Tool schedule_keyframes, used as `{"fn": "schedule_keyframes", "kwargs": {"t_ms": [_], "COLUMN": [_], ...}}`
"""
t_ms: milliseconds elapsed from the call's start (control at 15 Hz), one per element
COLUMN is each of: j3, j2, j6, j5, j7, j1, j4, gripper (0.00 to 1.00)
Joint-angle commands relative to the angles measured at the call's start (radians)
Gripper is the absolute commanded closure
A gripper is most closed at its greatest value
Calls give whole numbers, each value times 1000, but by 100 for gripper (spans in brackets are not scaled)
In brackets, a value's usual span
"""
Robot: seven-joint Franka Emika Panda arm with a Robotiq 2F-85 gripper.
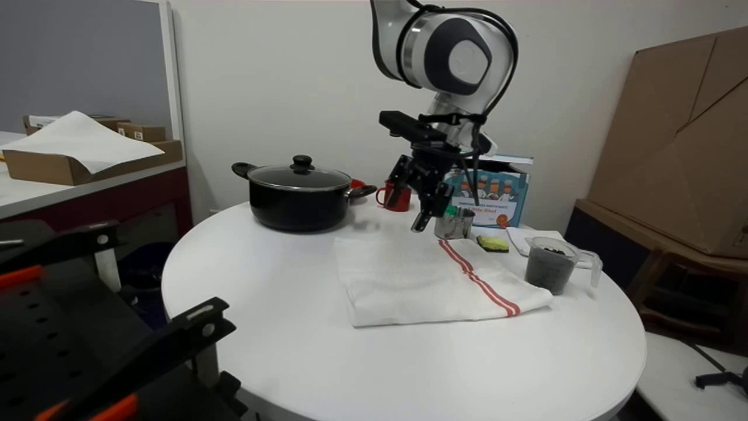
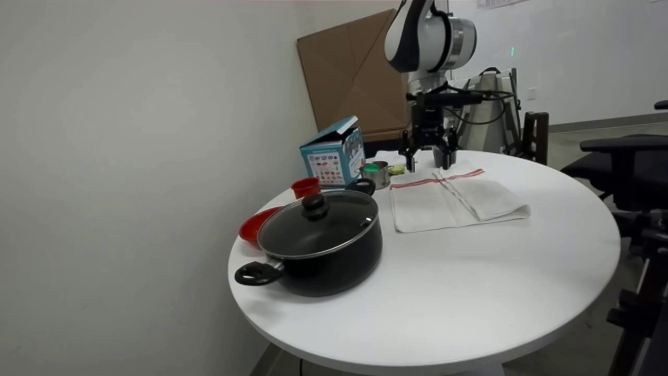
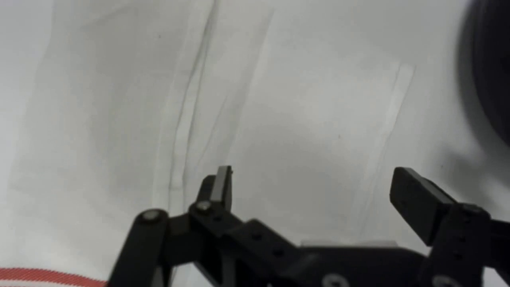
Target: Fold the cloth
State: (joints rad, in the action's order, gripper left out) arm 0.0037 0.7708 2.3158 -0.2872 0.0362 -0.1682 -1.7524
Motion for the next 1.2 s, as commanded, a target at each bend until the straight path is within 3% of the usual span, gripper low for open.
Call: {"fn": "schedule_keyframes", "kwargs": {"t_ms": [0,400,800,1133], "j3": [-12,-28,-62,-172], "j2": [-116,-235,-310,-281], "j6": [24,126,497,836], "j5": [98,315,518,623], "j7": [-45,-57,-53,-47], "j1": [75,184,242,344], "j4": [-190,-436,-677,-764], "gripper": [0,0,0,0]}}
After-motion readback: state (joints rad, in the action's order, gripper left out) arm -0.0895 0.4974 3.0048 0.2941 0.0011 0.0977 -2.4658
